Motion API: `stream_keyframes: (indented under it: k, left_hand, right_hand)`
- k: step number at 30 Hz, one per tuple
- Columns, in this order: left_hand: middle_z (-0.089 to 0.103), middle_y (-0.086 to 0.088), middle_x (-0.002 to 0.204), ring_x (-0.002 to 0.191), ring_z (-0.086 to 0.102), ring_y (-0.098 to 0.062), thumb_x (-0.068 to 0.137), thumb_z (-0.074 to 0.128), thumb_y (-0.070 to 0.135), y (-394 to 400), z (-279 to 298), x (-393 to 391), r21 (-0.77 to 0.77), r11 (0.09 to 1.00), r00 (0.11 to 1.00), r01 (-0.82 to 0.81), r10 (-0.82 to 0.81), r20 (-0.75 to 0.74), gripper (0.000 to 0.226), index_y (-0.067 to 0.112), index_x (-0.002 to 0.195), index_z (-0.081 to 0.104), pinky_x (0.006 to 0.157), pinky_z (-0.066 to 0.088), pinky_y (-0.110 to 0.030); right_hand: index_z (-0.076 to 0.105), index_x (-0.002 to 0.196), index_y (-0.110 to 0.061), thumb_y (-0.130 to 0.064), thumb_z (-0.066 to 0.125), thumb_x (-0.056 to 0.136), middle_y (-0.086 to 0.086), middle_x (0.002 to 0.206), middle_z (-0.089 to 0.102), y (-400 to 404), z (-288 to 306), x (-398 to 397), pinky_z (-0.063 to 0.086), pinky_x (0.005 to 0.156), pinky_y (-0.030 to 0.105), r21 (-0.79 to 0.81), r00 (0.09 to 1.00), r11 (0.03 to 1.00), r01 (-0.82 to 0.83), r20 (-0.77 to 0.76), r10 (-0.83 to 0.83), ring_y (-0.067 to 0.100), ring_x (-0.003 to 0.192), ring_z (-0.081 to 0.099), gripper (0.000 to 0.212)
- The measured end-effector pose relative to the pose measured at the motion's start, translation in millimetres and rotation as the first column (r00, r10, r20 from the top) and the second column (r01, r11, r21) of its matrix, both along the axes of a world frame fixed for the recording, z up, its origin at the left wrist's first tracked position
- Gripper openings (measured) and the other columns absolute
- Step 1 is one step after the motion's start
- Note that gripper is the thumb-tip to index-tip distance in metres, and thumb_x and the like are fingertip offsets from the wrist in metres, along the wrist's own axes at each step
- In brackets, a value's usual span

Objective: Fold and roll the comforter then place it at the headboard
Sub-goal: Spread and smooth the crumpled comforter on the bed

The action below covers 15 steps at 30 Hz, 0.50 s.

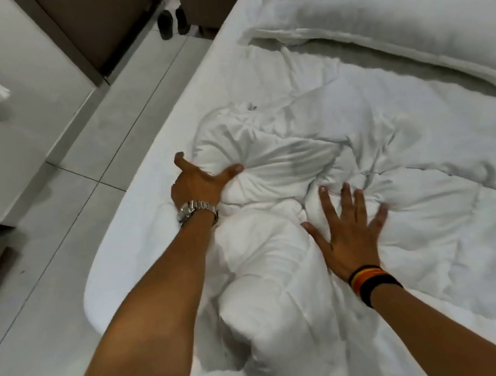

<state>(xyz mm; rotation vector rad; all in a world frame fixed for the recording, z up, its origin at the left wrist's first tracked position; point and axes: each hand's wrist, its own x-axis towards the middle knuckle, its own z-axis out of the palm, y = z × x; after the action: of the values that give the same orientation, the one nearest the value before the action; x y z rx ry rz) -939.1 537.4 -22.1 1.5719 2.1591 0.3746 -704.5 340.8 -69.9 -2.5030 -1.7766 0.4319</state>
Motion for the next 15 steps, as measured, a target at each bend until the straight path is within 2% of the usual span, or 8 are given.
stream_keyframes:
  k: [1,3,6,8,10,11,13,15]
  left_hand:
    - [0.074,-0.015,0.113,0.107,0.071,-0.038,0.034,0.06,0.106,5.4,3.6,-5.3,0.027,0.999,0.999,0.032,-0.032,0.003,0.147,0.021,0.15,0.03,0.085,0.049,-0.043]
    - [0.074,-0.013,0.114,0.108,0.07,-0.038,0.039,0.069,0.099,24.9,21.8,-21.6,0.101,0.991,0.996,0.088,-0.087,-0.014,0.127,0.028,0.139,0.042,0.086,0.051,-0.043]
    - [0.073,-0.011,0.113,0.106,0.069,-0.041,0.035,0.068,0.101,75.6,66.6,-69.0,0.281,0.955,0.993,0.094,-0.07,-0.095,0.117,0.036,0.13,0.044,0.085,0.053,-0.049]
    - [0.072,-0.013,0.112,0.102,0.068,-0.046,0.032,0.063,0.105,111.1,90.3,-106.0,0.355,0.929,0.984,0.104,-0.044,-0.175,0.12,0.037,0.128,0.039,0.084,0.053,-0.055]
    - [0.069,-0.021,0.119,0.106,0.065,-0.053,0.034,0.065,0.104,128.4,94.0,-132.6,0.286,0.949,0.962,0.137,-0.058,-0.268,0.13,0.038,0.14,0.029,0.09,0.053,-0.062]
    - [0.065,-0.024,0.13,0.114,0.062,-0.055,0.039,0.068,0.1,128.9,85.4,-138.9,0.206,0.965,0.949,0.164,-0.097,-0.298,0.136,0.038,0.15,0.019,0.096,0.051,-0.064]
    - [0.05,-0.027,0.151,0.131,0.051,-0.055,0.055,0.074,0.091,115.9,55.2,-141.3,0.054,0.977,0.939,0.204,-0.18,-0.292,0.145,0.032,0.163,-0.003,0.109,0.042,-0.063]
    - [0.043,-0.027,0.157,0.137,0.047,-0.051,0.067,0.071,0.085,94.5,22.1,-136.0,-0.04,0.976,0.94,0.212,-0.215,-0.265,0.142,0.024,0.165,-0.012,0.113,0.038,-0.06]
  right_hand:
    - [-0.012,0.166,-0.042,-0.088,-0.013,0.085,0.012,0.177,-0.005,4.8,4.2,-4.1,-0.003,0.117,0.078,-0.016,1.0,1.0,0.012,-0.009,-0.012,0.035,0.163,-0.004,0.093]
    - [-0.018,0.164,-0.044,-0.091,-0.013,0.08,0.009,0.177,-0.01,19.2,15.1,-17.7,-0.006,0.116,0.079,-0.023,0.998,0.999,0.031,-0.051,-0.032,0.032,0.163,-0.007,0.096]
    - [-0.009,0.165,-0.046,-0.095,-0.002,0.081,0.002,0.178,-0.007,57.7,27.7,-51.8,-0.013,0.117,0.076,0.089,0.98,0.996,-0.007,-0.196,0.024,0.028,0.163,-0.003,0.097]
    - [-0.004,0.167,-0.044,-0.092,0.006,0.087,-0.002,0.178,-0.007,82.2,26.2,-74.5,-0.014,0.117,0.075,0.138,0.977,0.987,-0.083,-0.184,0.108,0.025,0.163,-0.007,0.094]
    - [-0.005,0.167,-0.041,-0.088,0.011,0.091,-0.002,0.177,-0.012,94.8,17.4,-88.4,-0.013,0.116,0.076,0.07,0.98,0.988,-0.138,-0.136,0.147,0.024,0.162,-0.015,0.091]
    - [-0.006,0.167,-0.04,-0.087,0.013,0.093,-0.001,0.177,-0.013,95.3,11.3,-90.6,-0.013,0.116,0.076,0.008,0.98,0.99,-0.142,-0.136,0.142,0.024,0.162,-0.017,0.09]
    - [-0.008,0.167,-0.039,-0.087,0.014,0.093,0.002,0.177,-0.015,86.3,2.1,-89.6,-0.013,0.117,0.076,-0.078,0.982,0.986,-0.147,-0.134,0.136,0.027,0.162,-0.018,0.091]
    - [-0.008,0.167,-0.04,-0.09,0.009,0.089,0.005,0.177,-0.013,68.5,-0.5,-89.1,-0.014,0.117,0.075,-0.076,0.983,0.986,-0.148,-0.121,0.138,0.029,0.162,-0.015,0.094]
